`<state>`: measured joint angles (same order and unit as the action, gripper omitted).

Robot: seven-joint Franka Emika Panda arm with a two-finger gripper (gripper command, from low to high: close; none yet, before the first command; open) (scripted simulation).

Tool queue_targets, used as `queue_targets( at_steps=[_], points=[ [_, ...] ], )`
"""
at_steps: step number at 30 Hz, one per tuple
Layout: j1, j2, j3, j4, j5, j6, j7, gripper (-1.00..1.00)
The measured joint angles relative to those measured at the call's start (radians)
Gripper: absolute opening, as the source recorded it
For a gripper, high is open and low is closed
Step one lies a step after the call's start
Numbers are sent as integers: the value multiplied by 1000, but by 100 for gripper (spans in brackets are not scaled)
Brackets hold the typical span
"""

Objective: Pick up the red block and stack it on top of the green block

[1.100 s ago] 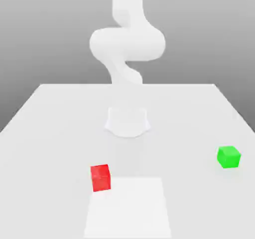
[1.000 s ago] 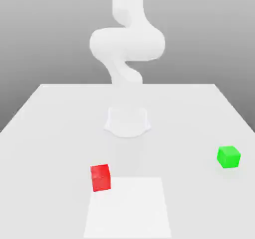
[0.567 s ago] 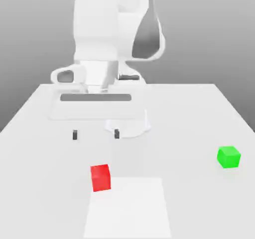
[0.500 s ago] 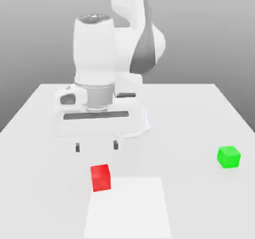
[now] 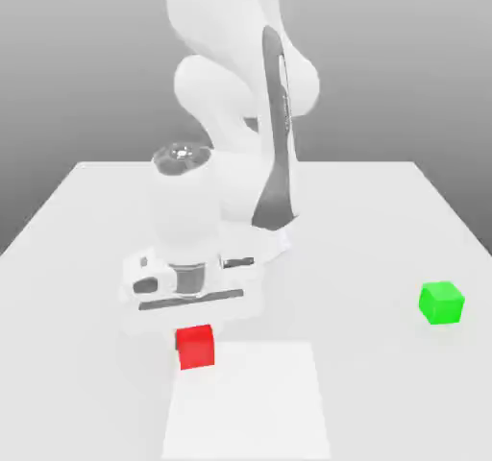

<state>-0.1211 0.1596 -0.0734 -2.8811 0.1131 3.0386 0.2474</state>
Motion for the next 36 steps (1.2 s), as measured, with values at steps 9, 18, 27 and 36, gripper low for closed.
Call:
queue_targets(
  at_steps=[9,18,27,36],
  points=[
    [32,-254,17,-24,-131,-225,163,-100],
    [232,-272,249,34,-72,-291,469,-100],
    [436,-275,489,94,-15,-349,783,-100],
    [546,-218,643,138,-56,-342,1036,-100]
  ],
)
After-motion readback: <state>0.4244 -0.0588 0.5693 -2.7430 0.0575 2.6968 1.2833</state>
